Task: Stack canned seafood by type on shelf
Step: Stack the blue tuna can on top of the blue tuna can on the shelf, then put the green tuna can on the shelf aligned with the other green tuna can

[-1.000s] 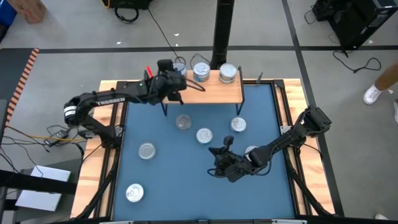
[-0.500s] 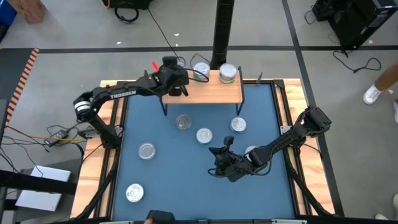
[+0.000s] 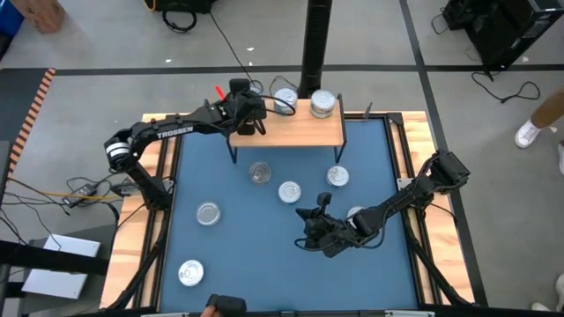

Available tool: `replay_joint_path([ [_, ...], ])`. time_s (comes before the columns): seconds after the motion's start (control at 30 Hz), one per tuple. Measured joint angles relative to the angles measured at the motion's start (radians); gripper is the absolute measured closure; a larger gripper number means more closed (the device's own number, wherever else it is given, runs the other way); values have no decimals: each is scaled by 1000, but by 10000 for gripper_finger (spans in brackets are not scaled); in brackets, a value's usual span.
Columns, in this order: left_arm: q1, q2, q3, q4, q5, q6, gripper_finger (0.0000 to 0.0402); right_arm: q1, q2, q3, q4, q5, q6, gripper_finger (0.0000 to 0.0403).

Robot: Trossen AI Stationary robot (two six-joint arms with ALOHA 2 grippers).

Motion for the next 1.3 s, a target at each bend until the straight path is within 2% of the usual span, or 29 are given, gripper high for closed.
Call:
replay_joint_path([
  [0.1, -3, 2, -3, -21, 18, -12, 210, 0, 0, 0, 0, 0, 0, 403],
  [0.2, -10, 3, -3, -48, 21, -26, 198, 0, 0, 0, 0, -1, -1, 403],
  [0.6, -52, 2, -3, -92, 22, -33, 192, 0, 0, 0, 7, -22, -8, 403],
  [0.83, -77, 2, -3, -92, -16, -20, 191, 0, 0, 0, 7, -22, -8, 403],
  [1.13, -117, -28, -3, -90, -46, -24, 199, 2, 0, 0, 9, -22, -11, 403],
  [1.3, -125, -92, -2, -126, 41, -134, 238, 2, 0, 0, 11, -23, -11, 403],
])
